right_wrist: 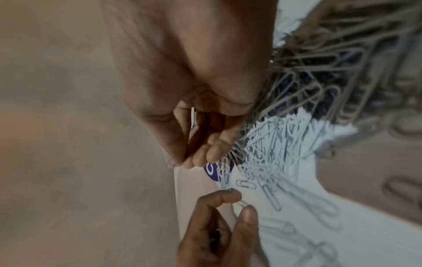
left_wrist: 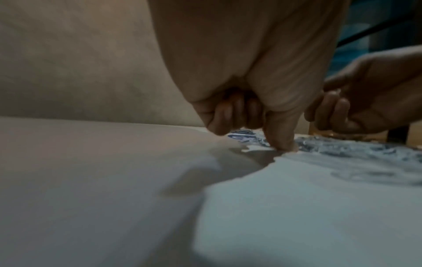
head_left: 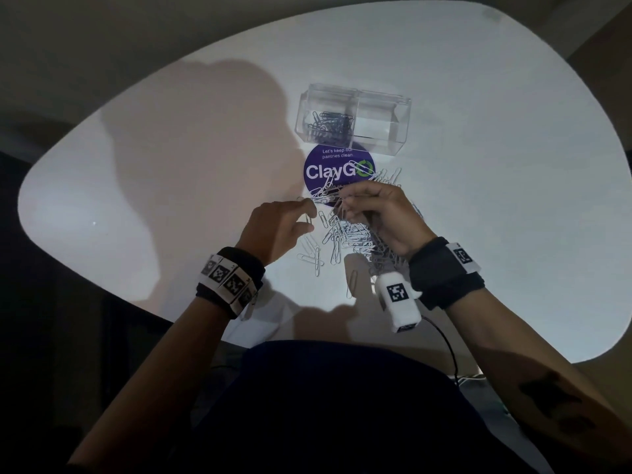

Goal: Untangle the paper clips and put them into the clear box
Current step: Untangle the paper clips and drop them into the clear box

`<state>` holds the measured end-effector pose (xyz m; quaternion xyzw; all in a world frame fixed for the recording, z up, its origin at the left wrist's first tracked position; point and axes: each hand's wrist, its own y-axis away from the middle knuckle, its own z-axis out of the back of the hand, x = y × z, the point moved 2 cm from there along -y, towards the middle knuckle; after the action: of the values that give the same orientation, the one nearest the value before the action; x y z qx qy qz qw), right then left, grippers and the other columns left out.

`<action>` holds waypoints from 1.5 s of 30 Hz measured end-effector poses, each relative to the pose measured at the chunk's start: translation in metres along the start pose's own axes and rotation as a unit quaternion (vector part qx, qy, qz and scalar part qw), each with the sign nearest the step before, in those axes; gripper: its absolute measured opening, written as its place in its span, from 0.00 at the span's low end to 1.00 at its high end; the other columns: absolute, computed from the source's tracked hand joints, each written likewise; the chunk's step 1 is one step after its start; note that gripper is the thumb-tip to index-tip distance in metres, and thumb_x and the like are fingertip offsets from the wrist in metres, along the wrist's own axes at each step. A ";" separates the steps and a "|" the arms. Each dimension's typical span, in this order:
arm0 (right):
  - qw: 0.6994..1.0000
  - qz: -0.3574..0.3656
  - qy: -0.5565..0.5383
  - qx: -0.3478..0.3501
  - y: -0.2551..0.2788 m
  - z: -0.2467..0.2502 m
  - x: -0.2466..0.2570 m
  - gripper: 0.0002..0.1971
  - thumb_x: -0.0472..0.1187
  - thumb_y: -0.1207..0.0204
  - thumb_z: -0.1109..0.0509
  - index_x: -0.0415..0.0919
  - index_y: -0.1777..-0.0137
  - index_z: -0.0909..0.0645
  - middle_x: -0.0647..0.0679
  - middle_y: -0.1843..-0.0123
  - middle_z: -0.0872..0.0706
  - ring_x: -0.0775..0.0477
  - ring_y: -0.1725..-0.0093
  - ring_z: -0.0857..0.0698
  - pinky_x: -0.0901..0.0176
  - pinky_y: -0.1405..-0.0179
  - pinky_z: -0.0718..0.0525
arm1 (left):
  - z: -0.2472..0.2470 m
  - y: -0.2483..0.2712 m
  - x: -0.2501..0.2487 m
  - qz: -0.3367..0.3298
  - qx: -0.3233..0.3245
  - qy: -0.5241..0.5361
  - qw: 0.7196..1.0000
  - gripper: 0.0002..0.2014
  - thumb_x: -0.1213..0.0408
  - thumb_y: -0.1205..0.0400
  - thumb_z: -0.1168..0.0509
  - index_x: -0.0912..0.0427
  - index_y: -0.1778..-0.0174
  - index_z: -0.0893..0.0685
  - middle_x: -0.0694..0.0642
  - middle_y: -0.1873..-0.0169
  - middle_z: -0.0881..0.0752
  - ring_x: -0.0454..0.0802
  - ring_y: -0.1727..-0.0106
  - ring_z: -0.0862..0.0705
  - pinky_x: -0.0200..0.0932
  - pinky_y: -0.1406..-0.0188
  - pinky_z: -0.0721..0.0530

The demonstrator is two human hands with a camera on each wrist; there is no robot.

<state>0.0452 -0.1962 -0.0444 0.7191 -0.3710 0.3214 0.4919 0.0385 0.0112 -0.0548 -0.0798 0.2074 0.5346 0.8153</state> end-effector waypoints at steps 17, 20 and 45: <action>0.980 -0.020 0.184 -0.068 -0.005 -0.009 0.004 0.14 0.43 0.15 0.35 0.37 0.57 0.12 0.46 0.71 0.15 0.40 0.75 0.24 0.51 0.72 0.23 | 0.006 -0.001 0.001 0.010 -0.031 -0.032 0.999 0.07 0.58 0.23 0.28 0.53 0.52 0.15 0.48 0.55 0.10 0.57 0.60 0.14 0.46 0.66 0.21; 0.928 0.049 0.363 -0.065 -0.010 -0.013 0.003 0.09 0.48 0.25 0.23 0.43 0.60 0.12 0.50 0.60 0.08 0.49 0.65 0.13 0.51 0.58 0.13 | 0.007 -0.003 -0.002 -0.006 -0.007 -0.065 0.998 0.05 0.60 0.25 0.27 0.53 0.55 0.14 0.49 0.59 0.11 0.58 0.59 0.14 0.46 0.67 0.23; 0.877 0.027 0.480 0.010 -0.019 -0.017 0.005 0.17 0.46 0.22 0.27 0.32 0.64 0.19 0.42 0.61 0.11 0.48 0.61 0.14 0.54 0.56 0.18 | 0.035 -0.009 -0.007 0.205 0.070 0.336 0.916 0.07 0.60 0.29 0.41 0.59 0.71 0.26 0.54 0.75 0.20 0.47 0.77 0.31 0.41 0.77 0.34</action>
<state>0.0620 -0.1766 -0.0440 0.4705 -0.1053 0.6444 0.5935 0.0533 0.0137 -0.0207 -0.1532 0.5179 0.6161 0.5733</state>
